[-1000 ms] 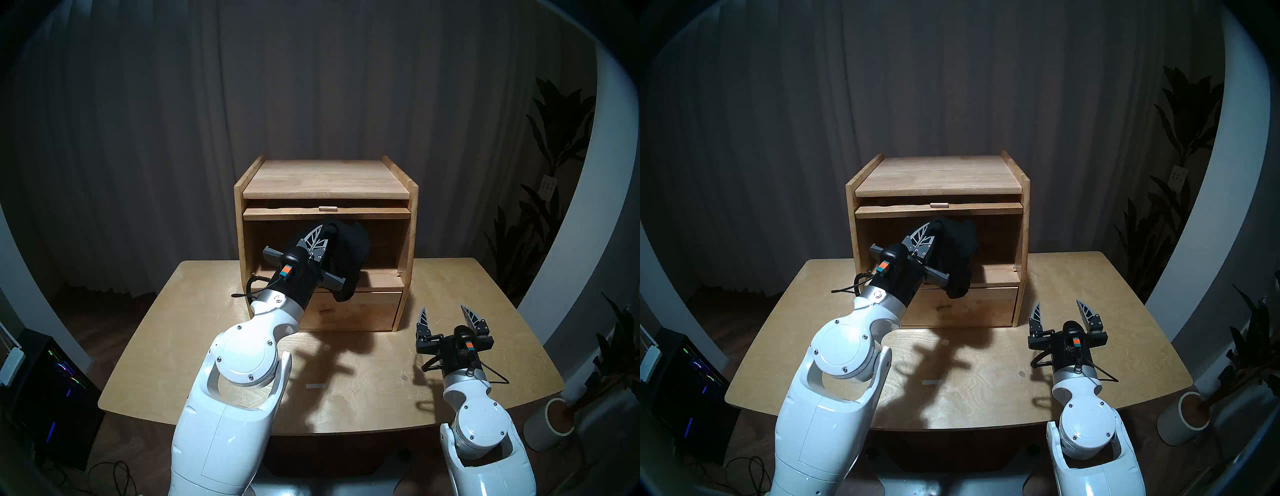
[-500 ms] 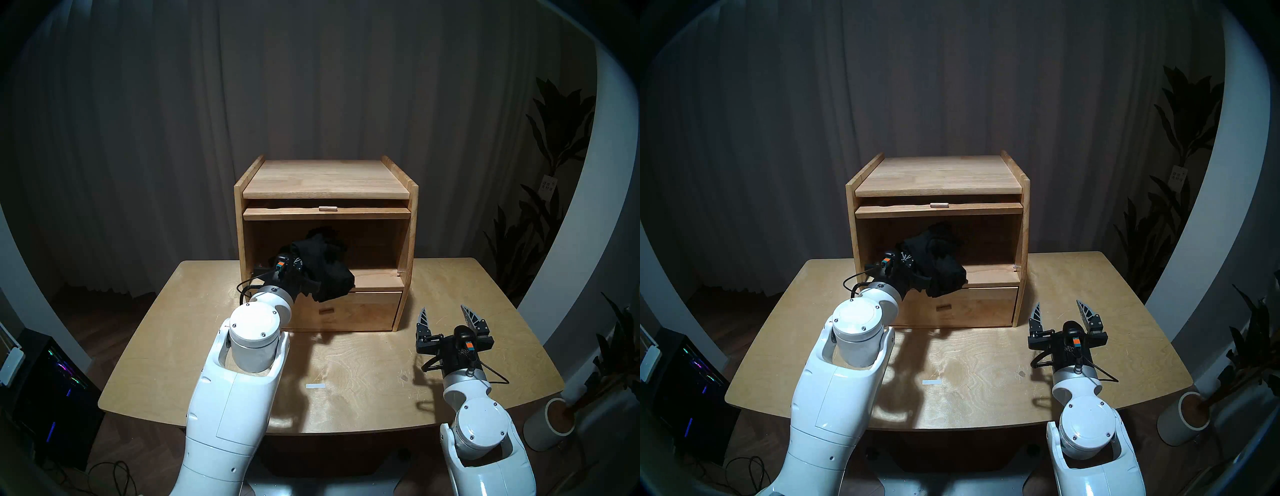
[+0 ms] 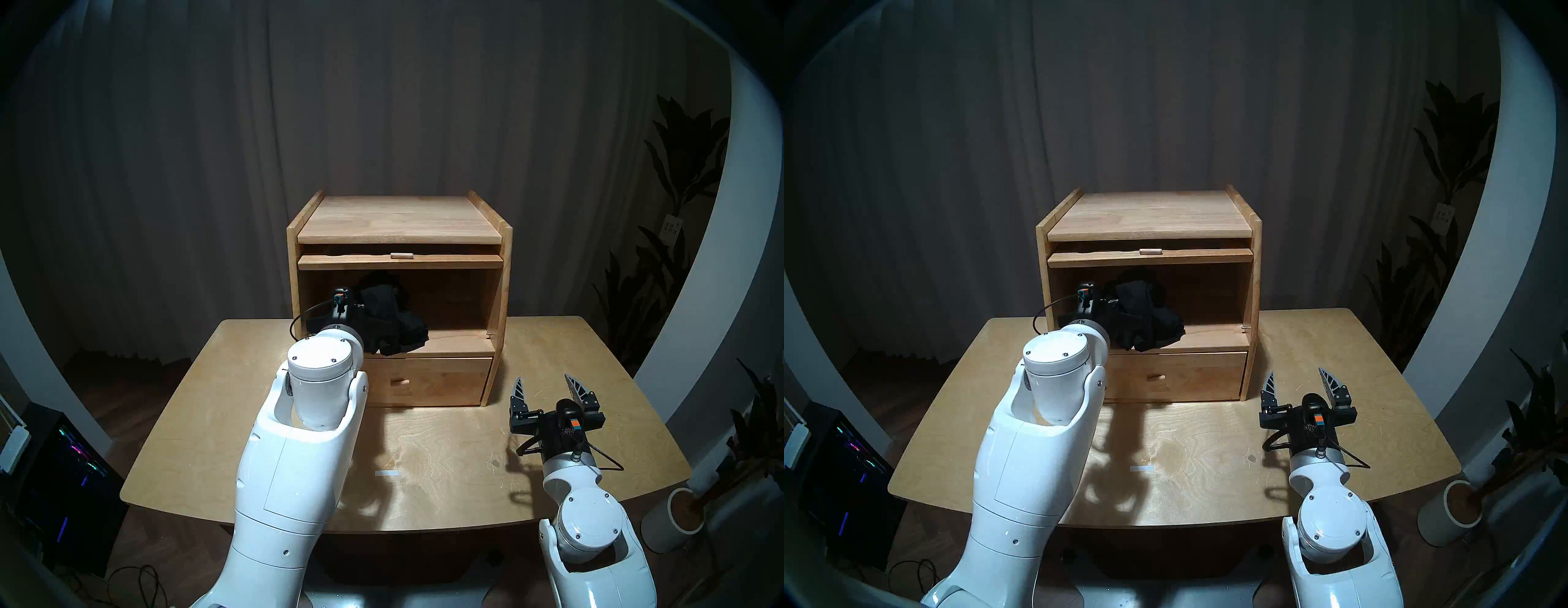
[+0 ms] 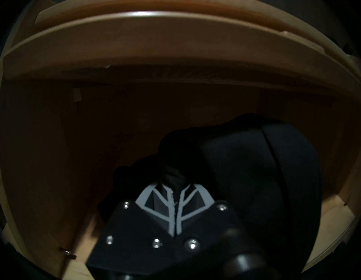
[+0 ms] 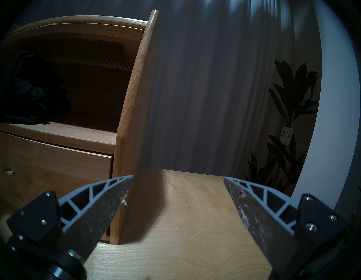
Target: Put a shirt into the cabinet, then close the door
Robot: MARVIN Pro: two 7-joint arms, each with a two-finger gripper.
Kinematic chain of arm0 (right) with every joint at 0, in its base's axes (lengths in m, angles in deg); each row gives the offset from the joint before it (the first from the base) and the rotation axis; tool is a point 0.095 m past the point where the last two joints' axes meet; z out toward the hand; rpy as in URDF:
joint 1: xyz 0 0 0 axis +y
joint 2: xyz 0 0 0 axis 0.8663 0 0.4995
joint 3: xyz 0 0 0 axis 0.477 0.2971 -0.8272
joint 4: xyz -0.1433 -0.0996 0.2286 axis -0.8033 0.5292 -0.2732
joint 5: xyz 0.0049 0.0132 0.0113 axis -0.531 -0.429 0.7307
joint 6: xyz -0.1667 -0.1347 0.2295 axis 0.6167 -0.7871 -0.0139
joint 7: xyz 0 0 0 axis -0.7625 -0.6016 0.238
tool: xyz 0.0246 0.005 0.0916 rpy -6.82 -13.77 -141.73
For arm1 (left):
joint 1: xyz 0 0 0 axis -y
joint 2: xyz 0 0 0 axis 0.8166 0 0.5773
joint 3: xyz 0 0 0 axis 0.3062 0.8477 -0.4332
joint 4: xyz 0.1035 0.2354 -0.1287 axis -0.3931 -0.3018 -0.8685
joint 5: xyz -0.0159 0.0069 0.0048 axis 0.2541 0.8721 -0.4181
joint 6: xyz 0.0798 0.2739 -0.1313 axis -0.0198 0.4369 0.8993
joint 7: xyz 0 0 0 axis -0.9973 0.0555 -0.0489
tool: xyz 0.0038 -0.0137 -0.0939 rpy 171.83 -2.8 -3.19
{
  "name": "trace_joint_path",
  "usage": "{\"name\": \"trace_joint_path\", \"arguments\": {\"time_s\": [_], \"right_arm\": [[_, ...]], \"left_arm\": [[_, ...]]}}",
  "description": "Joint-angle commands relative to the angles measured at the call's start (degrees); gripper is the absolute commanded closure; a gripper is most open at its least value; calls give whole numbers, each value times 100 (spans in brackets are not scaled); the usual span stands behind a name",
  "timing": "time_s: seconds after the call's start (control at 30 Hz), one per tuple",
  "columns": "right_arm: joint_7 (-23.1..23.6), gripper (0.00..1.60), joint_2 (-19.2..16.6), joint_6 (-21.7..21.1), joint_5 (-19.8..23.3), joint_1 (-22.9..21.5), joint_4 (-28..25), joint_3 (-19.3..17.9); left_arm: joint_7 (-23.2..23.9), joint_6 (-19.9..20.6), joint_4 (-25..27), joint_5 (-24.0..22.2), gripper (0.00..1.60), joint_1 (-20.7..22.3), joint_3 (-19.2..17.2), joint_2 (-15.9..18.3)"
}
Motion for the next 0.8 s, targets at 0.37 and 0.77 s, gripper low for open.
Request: {"name": "trace_joint_path", "arguments": {"time_s": [0.37,0.77], "right_arm": [[-14,0,2,29,-7,15,-172,-4],[-14,0,3,22,-8,25,-187,-5]], "left_arm": [[-1894,-1383,-726,139,160,601,976,-159],[-1863,-2527,-1301,75,160,717,950,-190]]}}
